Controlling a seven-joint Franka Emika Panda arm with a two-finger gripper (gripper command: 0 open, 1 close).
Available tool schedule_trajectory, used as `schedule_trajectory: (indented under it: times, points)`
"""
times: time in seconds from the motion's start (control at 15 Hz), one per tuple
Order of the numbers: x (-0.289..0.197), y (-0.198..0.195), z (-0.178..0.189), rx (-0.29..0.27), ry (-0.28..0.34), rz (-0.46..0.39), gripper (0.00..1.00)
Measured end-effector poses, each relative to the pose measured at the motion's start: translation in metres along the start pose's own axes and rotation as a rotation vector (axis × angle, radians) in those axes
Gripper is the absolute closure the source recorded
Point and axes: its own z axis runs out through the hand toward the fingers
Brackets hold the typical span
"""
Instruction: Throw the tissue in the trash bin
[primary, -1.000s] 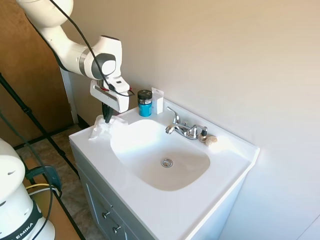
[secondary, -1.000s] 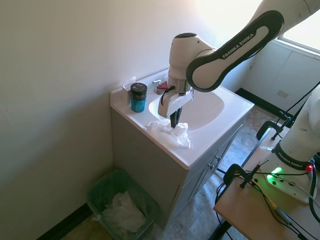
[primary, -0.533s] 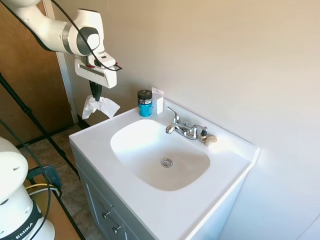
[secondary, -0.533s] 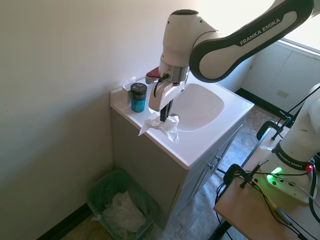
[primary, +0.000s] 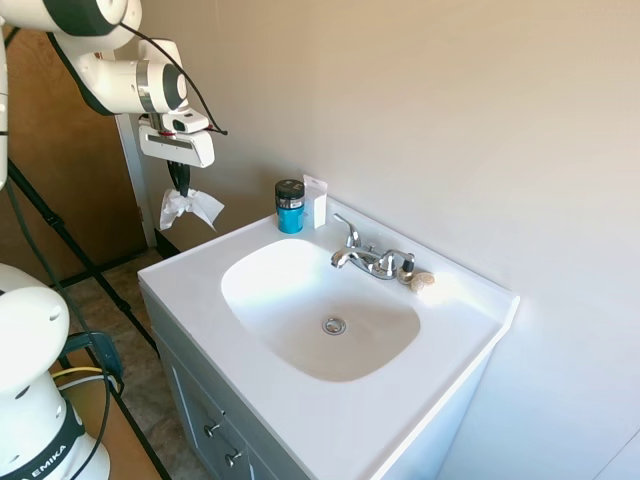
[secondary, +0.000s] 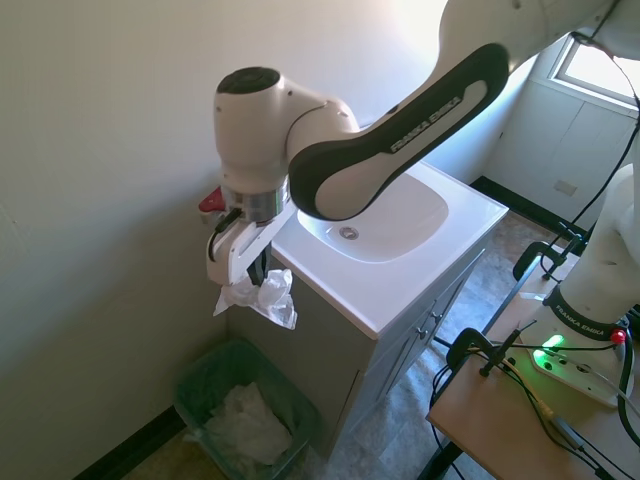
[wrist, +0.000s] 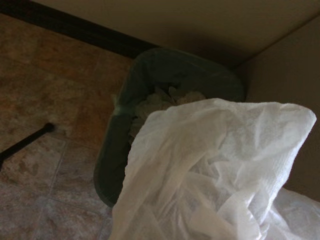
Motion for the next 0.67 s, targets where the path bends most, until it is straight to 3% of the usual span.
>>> schedule_trajectory:
  times: [0.13,0.2,0.67]
  points:
    - [0.011,-0.017,0.029,-0.036,-0.011,0.028,1.0]
    - [0.016,-0.024,0.042,-0.049,-0.014,0.036,0.0]
    - [0.031,-0.044,0.065,-0.101,-0.042,0.068,0.0]
